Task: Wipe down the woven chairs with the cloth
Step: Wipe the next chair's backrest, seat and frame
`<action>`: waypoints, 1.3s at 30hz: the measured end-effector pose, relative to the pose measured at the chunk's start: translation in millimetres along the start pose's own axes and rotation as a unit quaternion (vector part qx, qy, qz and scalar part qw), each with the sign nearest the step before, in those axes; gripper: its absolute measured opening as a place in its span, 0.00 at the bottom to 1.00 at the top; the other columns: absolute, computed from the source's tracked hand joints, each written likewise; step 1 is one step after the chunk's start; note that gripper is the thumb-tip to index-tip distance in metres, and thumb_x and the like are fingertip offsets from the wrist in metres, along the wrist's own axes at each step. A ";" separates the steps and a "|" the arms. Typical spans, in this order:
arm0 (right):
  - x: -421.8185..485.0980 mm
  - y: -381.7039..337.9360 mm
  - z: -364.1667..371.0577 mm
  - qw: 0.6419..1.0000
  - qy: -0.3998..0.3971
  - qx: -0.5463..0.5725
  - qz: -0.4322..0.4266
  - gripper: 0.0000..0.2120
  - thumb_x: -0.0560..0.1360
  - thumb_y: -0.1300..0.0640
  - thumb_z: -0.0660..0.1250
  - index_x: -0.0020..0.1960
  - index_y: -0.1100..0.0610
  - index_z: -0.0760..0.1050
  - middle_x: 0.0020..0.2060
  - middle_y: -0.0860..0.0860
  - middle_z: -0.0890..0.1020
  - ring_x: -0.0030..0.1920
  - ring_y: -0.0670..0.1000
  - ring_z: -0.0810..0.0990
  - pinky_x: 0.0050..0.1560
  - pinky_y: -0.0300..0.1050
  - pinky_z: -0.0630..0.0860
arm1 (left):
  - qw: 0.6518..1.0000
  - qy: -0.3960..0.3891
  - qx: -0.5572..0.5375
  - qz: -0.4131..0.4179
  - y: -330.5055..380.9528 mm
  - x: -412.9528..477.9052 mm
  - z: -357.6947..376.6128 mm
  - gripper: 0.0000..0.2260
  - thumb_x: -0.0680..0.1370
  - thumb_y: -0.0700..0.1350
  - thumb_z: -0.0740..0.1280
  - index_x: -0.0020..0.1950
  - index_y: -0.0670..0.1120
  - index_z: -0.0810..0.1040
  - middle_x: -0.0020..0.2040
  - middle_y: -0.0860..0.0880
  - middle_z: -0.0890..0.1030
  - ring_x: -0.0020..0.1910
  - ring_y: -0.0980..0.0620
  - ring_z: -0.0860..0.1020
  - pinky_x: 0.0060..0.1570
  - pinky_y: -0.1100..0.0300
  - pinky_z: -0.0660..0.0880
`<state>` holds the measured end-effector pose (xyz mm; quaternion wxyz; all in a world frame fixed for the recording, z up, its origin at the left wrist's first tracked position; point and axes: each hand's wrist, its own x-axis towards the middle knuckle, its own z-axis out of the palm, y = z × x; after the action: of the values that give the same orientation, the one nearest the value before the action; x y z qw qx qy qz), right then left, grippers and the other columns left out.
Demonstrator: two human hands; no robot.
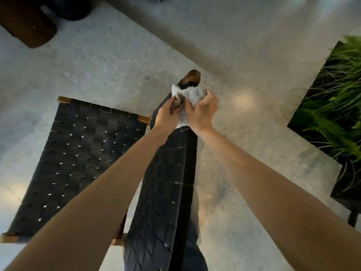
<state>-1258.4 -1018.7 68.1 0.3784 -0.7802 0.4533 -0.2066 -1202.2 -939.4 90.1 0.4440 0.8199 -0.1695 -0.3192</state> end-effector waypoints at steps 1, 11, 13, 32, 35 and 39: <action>12.5 -2.6 2.4 1.000 0.009 0.023 -0.005 0.29 0.74 0.55 0.71 0.66 0.69 0.62 0.62 0.65 0.67 0.61 0.62 0.67 0.62 0.55 0.67 | 1.000 -0.006 0.002 0.009 5.3 11.5 -0.6 0.19 0.81 0.41 0.59 0.72 0.46 0.66 0.62 0.46 0.76 0.60 0.49 0.75 0.58 0.61 0.70; 23.0 10.8 8.0 0.988 -0.123 0.087 0.028 0.33 0.80 0.54 0.60 0.78 0.60 0.47 0.67 0.62 0.70 0.63 0.59 0.75 0.59 0.42 0.74 | 0.999 -0.036 -0.013 0.037 -8.2 24.6 6.1 0.21 0.82 0.38 0.56 0.74 0.51 0.63 0.56 0.44 0.78 0.48 0.52 0.76 0.47 0.63 0.72; 14.2 8.2 5.2 0.993 -0.115 0.014 0.015 0.33 0.80 0.52 0.59 0.78 0.59 0.47 0.64 0.64 0.68 0.61 0.61 0.73 0.60 0.49 0.72 | 0.999 -0.026 -0.008 0.028 -12.7 19.8 8.0 0.22 0.81 0.36 0.56 0.74 0.50 0.64 0.54 0.44 0.78 0.42 0.56 0.75 0.38 0.70 0.70; -202.3 38.4 -36.8 0.971 -0.198 -0.116 0.066 0.39 0.80 0.45 0.58 0.78 0.53 0.37 0.63 0.61 0.65 0.59 0.59 0.72 0.62 0.51 0.71 | 0.994 -0.107 0.004 -0.024 -101.4 -188.1 -7.2 0.23 0.79 0.34 0.60 0.73 0.46 0.65 0.66 0.46 0.74 0.63 0.48 0.74 0.64 0.55 0.71; -262.0 43.2 -42.2 0.972 -0.190 -0.119 0.076 0.39 0.79 0.45 0.59 0.78 0.52 0.36 0.61 0.59 0.65 0.54 0.54 0.72 0.55 0.46 0.74 | 0.991 -0.130 0.006 -0.010 -128.5 -238.8 -13.6 0.22 0.79 0.33 0.60 0.72 0.44 0.66 0.64 0.45 0.75 0.61 0.50 0.74 0.63 0.58 0.71; -336.7 46.5 -50.6 0.969 -0.191 -0.124 0.097 0.41 0.79 0.43 0.60 0.77 0.51 0.35 0.62 0.59 0.64 0.55 0.55 0.73 0.54 0.46 0.74 | 0.990 -0.139 0.032 0.002 -162.8 -298.5 -22.7 0.19 0.80 0.37 0.62 0.71 0.43 0.68 0.61 0.47 0.77 0.54 0.55 0.74 0.50 0.72 0.70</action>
<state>-1487.3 -762.4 70.7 0.3760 -0.7985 0.4683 0.0415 -1408.4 -668.4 74.5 0.3898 0.7811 -0.2412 -0.4240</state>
